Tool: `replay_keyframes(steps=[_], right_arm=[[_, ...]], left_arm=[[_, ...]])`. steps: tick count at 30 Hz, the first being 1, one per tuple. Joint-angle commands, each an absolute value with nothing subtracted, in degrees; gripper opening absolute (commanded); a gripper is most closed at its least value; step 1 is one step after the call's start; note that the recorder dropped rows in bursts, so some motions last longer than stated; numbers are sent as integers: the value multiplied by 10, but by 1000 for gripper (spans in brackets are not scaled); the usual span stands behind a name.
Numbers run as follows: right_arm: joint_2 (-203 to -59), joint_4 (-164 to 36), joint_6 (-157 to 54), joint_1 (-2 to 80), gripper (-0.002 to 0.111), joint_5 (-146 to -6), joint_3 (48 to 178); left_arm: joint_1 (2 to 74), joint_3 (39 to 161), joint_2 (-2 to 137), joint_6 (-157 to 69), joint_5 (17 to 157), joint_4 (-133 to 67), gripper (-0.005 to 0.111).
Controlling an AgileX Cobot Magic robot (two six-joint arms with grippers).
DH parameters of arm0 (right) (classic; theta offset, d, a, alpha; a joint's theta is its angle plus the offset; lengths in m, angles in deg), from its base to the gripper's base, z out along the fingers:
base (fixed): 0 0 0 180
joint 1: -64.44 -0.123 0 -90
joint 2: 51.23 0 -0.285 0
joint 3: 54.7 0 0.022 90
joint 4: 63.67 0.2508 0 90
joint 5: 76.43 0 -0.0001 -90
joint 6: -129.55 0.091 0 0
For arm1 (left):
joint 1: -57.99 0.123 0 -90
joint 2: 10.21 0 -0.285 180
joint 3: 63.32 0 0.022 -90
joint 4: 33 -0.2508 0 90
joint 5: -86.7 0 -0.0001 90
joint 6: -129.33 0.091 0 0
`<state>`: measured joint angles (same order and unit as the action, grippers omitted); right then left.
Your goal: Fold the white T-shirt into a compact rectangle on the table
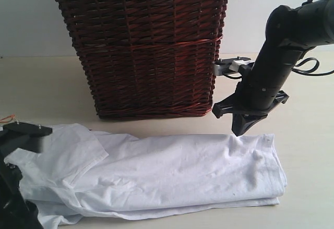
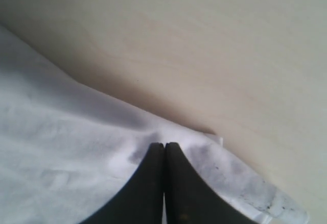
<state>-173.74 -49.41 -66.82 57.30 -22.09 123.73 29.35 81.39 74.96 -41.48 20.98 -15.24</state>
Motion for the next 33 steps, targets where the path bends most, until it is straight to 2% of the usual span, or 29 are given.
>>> replay_keyframes(steps=[1, 3, 13, 18, 21, 22, 23, 24, 26, 29, 33], right_arm=[[-1730, -491, -673, 575, 0, -222, 1234], [-1730, -491, -673, 575, 0, -222, 1234], [-1730, -489, -673, 575, 0, -222, 1234], [-1730, -489, -673, 575, 0, -222, 1234], [-1730, -489, -673, 575, 0, -222, 1234], [-1730, -489, -673, 575, 0, -223, 1234], [-1730, -489, -673, 575, 0, -224, 1234], [-1730, -489, -673, 575, 0, -225, 1234], [-1730, -489, -673, 575, 0, -225, 1234], [-1730, -489, -673, 575, 0, -225, 1234], [-1730, -489, -673, 575, 0, -225, 1234]], left_arm=[[228, 801, 743, -477, 237, -189, 65], [213, 787, 747, -482, 270, -176, 71], [191, 741, 863, -484, 324, -251, 71], [191, 741, 927, -475, 359, -211, 70], [191, 741, 935, -475, 361, -212, 55], [191, 741, 938, -475, 366, -218, 40], [191, 741, 940, -475, 374, -219, 31], [191, 736, 944, -482, 404, -222, 16], [191, 730, 952, -482, 420, -223, 0], [191, 730, 936, -487, 396, -221, 0], [191, 730, 810, -507, 363, -231, 0]])
